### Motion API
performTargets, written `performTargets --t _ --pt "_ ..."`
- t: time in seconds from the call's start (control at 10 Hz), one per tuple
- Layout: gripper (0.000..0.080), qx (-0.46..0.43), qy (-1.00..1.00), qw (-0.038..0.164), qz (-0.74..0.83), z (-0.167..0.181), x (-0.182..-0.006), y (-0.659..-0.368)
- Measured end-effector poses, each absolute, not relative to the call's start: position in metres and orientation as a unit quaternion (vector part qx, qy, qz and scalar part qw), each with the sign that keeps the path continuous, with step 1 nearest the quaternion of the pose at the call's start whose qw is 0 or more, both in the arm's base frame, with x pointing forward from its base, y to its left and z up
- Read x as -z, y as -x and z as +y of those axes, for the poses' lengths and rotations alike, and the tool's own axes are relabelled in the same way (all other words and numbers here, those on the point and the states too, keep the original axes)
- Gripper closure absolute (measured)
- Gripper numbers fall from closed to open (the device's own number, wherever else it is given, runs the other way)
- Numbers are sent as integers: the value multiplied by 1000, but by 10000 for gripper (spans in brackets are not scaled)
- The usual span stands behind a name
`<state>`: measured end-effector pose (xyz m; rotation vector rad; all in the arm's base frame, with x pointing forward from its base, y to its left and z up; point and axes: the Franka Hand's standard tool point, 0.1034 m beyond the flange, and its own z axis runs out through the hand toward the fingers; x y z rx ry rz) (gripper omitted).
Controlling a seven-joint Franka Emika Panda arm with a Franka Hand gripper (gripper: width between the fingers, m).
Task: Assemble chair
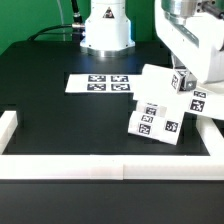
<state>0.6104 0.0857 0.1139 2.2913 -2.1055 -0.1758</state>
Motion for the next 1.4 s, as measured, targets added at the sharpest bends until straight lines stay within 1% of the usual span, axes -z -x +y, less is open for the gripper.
performTargets --t 0.2,0.6,1.1,1.2,1.3,1.4 --pt "512 56 -687 17 -724 85 -114 -610" --pt "512 57 -597 18 -800 92 -112 -610" --pt "499 62 -610 14 -790 95 -111 -609" --pt "327 62 -614 14 -786 94 -111 -609" --pt "190 62 -623 13 -780 94 -111 -609" --pt "190 62 -660 11 -749 94 -111 -609"
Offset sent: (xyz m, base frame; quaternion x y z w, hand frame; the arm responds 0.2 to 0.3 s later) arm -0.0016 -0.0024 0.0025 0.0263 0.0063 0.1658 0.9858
